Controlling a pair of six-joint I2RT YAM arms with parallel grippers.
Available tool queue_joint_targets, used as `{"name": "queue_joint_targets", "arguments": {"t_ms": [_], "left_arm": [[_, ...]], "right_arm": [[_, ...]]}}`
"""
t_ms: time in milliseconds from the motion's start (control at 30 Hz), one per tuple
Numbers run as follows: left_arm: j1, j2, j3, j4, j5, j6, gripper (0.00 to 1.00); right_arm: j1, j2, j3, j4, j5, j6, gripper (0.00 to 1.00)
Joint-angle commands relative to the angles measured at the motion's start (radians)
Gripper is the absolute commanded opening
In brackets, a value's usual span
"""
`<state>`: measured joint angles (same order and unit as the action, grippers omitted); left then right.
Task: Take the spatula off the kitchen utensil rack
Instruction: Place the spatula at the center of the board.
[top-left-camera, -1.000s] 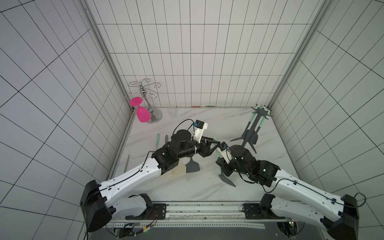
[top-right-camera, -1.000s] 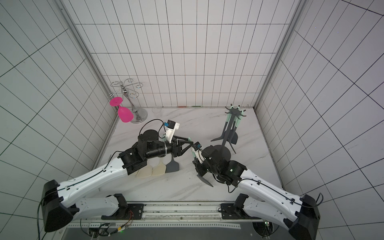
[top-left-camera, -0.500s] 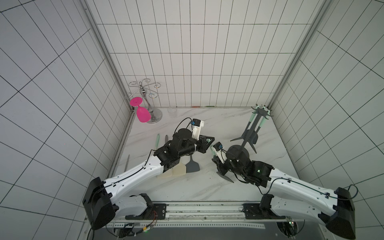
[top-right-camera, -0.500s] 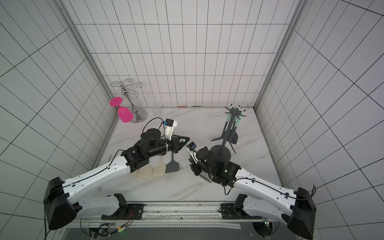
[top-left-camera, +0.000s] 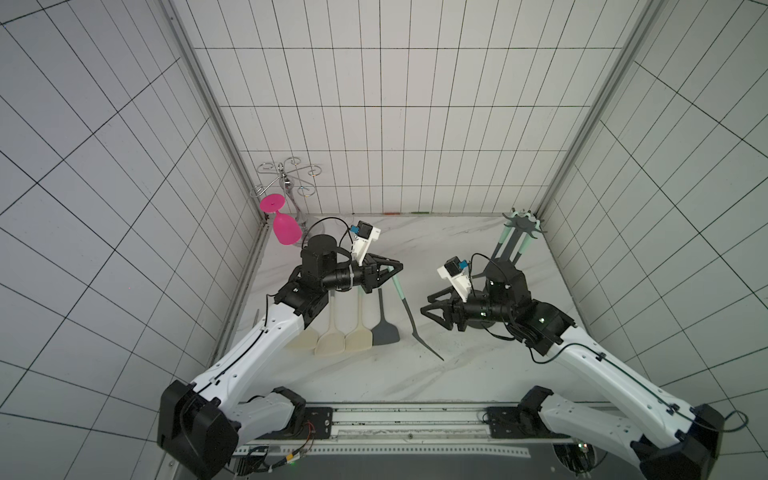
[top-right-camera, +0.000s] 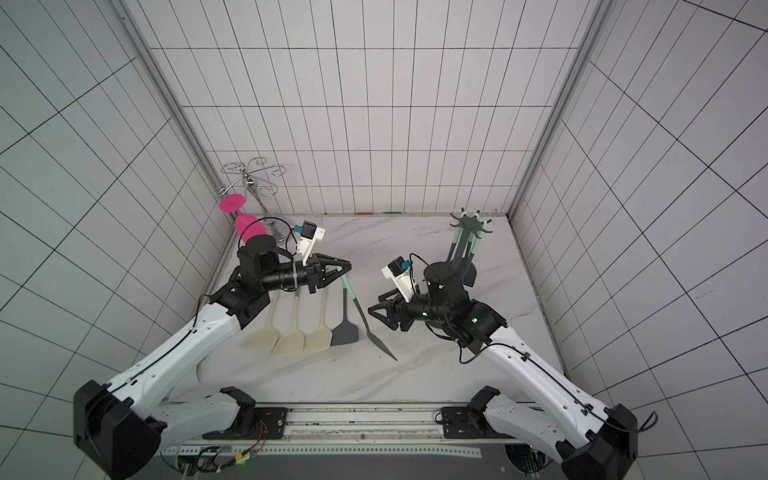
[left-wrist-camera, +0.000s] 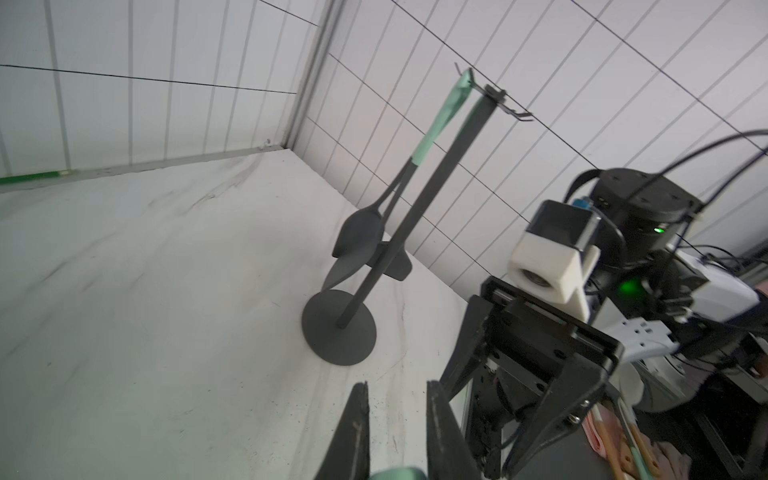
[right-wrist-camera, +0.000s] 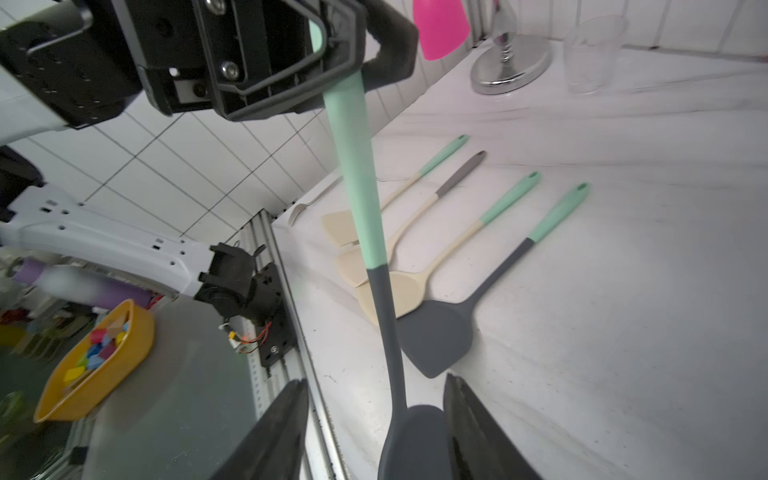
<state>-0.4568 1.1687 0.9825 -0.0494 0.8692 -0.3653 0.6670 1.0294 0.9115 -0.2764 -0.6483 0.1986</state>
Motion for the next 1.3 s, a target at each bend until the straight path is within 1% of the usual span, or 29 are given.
{"name": "queue_joint_targets", "arguments": {"t_ms": [0, 100, 200, 267, 433, 500, 667, 833, 867, 933, 1000, 1033, 1067, 1100, 1133, 1167, 1200, 1233, 1267], "left_arm": [[-0.002, -0.019, 0.015, 0.100, 0.230, 0.016, 0.00], [-0.004, -0.020, 0.007, 0.148, 0.272, -0.020, 0.00], [-0.005, -0.028, 0.001, 0.156, 0.269, -0.025, 0.00], [-0.006, -0.032, -0.002, 0.164, 0.264, -0.027, 0.00], [-0.004, -0.028, -0.003, 0.168, 0.239, -0.027, 0.00], [-0.005, -0.025, -0.004, 0.169, 0.238, -0.032, 0.00], [-0.005, -0.024, -0.017, 0.241, 0.247, -0.084, 0.00], [-0.005, -0.033, -0.022, 0.256, 0.236, -0.101, 0.00], [-0.006, -0.037, -0.024, 0.255, 0.233, -0.101, 0.00], [-0.005, -0.048, -0.029, 0.248, 0.220, -0.096, 0.00], [-0.005, -0.060, -0.033, 0.232, 0.192, -0.087, 0.00], [-0.005, -0.068, -0.033, 0.220, 0.166, -0.084, 0.00], [-0.005, -0.075, -0.034, 0.204, 0.138, -0.077, 0.00], [-0.005, -0.084, -0.034, 0.185, 0.109, -0.068, 0.06], [-0.005, -0.093, -0.034, 0.167, 0.068, -0.061, 0.21], [-0.005, -0.108, -0.037, 0.142, 0.012, -0.048, 0.40], [-0.005, -0.127, -0.042, 0.113, -0.048, -0.029, 0.50], [-0.003, -0.146, -0.041, 0.069, -0.130, -0.005, 0.57], [-0.005, -0.170, -0.038, 0.012, -0.240, 0.020, 0.62]], "right_arm": [[-0.007, 0.085, 0.061, -0.002, -0.210, 0.021, 0.52], [-0.001, 0.113, 0.068, 0.046, -0.248, 0.049, 0.50], [0.004, 0.119, 0.070, 0.074, -0.281, 0.067, 0.45], [0.006, 0.123, 0.065, 0.087, -0.310, 0.081, 0.45], [0.024, 0.105, 0.014, 0.134, -0.331, 0.114, 0.56], [0.027, 0.090, -0.020, 0.187, -0.331, 0.142, 0.56], [0.030, 0.100, -0.074, 0.337, -0.349, 0.225, 0.47], [0.044, 0.160, -0.068, 0.394, -0.397, 0.261, 0.48], [0.049, 0.166, -0.067, 0.394, -0.401, 0.260, 0.46], [0.050, 0.172, -0.066, 0.389, -0.403, 0.254, 0.36], [0.048, 0.167, -0.068, 0.357, -0.387, 0.229, 0.19], [0.046, 0.161, -0.066, 0.327, -0.371, 0.210, 0.09], [0.042, 0.153, -0.063, 0.296, -0.349, 0.195, 0.02], [0.035, 0.144, -0.060, 0.272, -0.318, 0.188, 0.00], [0.032, 0.133, -0.057, 0.247, -0.280, 0.185, 0.00], [0.029, 0.122, -0.051, 0.208, -0.215, 0.182, 0.00], [0.029, 0.114, -0.040, 0.156, -0.123, 0.174, 0.00], [0.029, 0.107, -0.027, 0.104, -0.027, 0.164, 0.00], [0.028, 0.103, -0.013, 0.050, 0.104, 0.163, 0.00]]}}
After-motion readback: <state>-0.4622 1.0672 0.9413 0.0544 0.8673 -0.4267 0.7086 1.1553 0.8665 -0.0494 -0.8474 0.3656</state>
